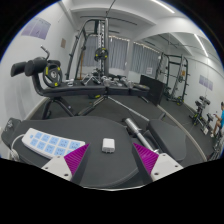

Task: Unplug charger

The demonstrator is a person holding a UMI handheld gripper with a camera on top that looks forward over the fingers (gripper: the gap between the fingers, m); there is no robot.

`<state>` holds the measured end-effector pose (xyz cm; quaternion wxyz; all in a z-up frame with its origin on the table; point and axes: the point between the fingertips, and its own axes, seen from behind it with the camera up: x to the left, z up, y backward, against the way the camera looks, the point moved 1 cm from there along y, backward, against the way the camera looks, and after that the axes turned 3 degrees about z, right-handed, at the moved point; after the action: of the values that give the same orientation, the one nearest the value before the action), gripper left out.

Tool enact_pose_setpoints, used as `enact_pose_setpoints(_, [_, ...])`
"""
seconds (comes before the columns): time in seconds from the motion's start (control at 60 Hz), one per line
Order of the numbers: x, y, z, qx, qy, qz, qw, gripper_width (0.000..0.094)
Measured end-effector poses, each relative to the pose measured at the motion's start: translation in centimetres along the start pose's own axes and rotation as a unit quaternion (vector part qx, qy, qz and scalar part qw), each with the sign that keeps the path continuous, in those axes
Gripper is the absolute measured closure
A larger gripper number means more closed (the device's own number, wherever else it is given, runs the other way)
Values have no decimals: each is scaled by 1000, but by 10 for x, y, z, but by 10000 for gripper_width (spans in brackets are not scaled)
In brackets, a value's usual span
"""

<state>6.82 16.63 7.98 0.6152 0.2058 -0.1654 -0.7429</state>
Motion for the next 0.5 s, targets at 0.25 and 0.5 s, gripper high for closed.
enact_pose_setpoints(0.25, [20, 194, 17, -8, -9, 25, 1000, 77])
enact_pose_setpoints(0.5, [43, 303, -22, 3, -15, 34, 999, 77])
